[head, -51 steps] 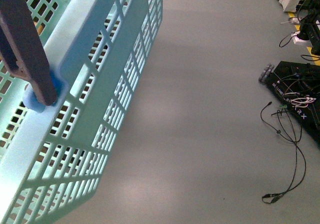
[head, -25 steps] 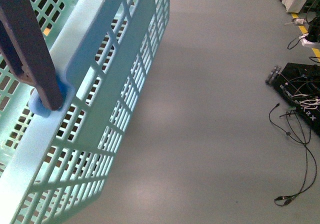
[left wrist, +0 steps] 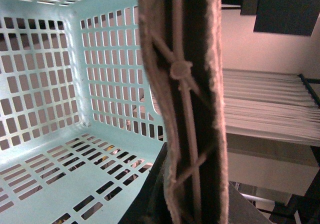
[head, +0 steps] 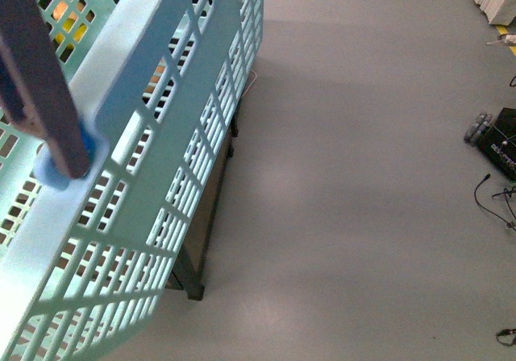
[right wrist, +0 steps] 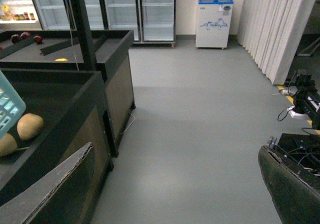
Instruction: Pick lemon and mango into basket
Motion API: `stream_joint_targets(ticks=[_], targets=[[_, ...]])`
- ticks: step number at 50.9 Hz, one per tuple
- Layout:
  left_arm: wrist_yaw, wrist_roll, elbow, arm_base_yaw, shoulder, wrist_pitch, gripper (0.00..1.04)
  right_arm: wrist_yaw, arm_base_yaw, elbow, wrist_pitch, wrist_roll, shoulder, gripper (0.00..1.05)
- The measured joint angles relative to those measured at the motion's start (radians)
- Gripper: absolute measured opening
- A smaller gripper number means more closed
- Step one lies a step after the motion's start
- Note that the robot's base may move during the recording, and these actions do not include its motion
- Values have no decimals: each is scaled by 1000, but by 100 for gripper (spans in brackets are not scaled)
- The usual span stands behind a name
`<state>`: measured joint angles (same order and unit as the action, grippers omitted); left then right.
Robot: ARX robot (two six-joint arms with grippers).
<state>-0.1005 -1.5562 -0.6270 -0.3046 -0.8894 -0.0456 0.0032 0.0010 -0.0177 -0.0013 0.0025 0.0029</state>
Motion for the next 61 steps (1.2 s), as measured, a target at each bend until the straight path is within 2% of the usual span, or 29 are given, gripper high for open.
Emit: stream_joint_targets(ticks=[61], targets=[[-2,0,-1,0,-1,0,7,-2,0,0,0,0,2,96]])
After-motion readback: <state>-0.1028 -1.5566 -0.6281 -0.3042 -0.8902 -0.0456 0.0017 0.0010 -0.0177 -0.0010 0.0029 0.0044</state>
